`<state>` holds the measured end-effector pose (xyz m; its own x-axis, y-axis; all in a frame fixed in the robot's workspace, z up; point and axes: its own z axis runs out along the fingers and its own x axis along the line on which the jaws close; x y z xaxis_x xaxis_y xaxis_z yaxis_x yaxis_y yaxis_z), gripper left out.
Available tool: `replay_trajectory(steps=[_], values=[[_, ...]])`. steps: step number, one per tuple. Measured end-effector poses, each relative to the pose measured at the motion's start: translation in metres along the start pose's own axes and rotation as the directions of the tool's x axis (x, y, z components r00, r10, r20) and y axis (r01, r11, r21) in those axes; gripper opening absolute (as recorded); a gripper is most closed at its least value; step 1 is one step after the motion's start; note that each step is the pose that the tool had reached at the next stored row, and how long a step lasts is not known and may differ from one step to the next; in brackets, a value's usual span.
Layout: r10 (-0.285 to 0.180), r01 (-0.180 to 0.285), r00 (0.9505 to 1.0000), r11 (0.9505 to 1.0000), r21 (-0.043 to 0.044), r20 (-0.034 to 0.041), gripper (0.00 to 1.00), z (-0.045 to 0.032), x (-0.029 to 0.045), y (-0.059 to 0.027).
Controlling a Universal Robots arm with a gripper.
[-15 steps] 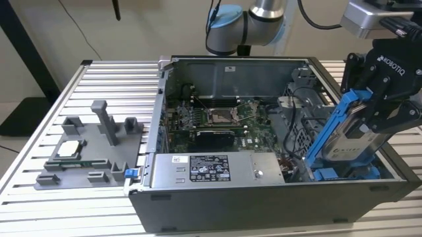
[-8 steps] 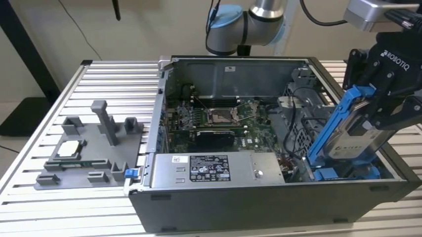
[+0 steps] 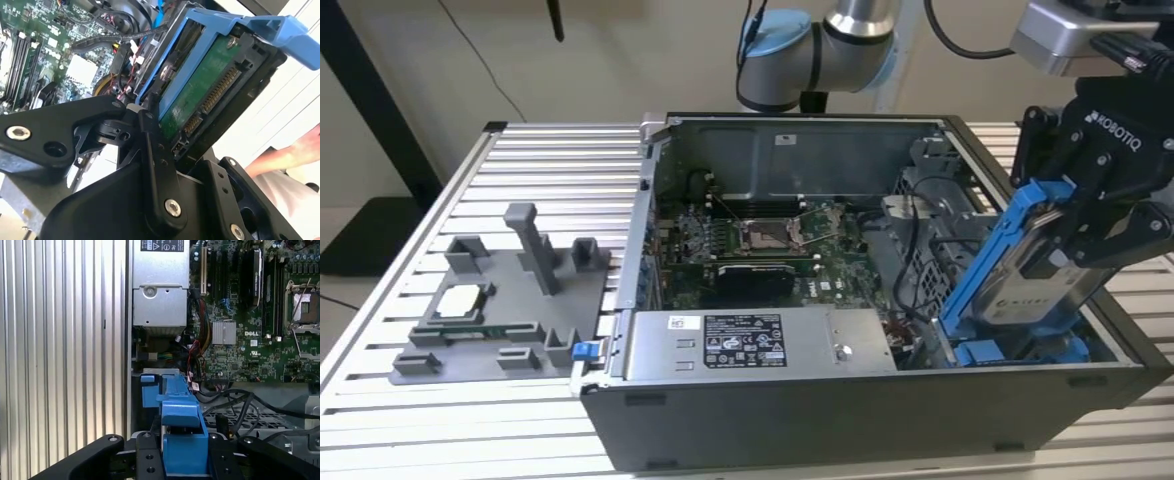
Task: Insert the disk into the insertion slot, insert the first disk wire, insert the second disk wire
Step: 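Insert the disk into the insertion slot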
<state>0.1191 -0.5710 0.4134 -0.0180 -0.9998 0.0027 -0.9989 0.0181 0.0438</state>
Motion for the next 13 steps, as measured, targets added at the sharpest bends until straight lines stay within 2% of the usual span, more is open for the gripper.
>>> replay_trajectory(steps=[8,13], values=[[0.000,0.000,1.0000,1.0000,-0.0001,-0.0003,0.00,0.0074,-0.0025,-0.0011],[0.000,0.000,1.0000,1.0000,-0.0002,-0.0002,0.00,0.0182,-0.0045,-0.0015]])
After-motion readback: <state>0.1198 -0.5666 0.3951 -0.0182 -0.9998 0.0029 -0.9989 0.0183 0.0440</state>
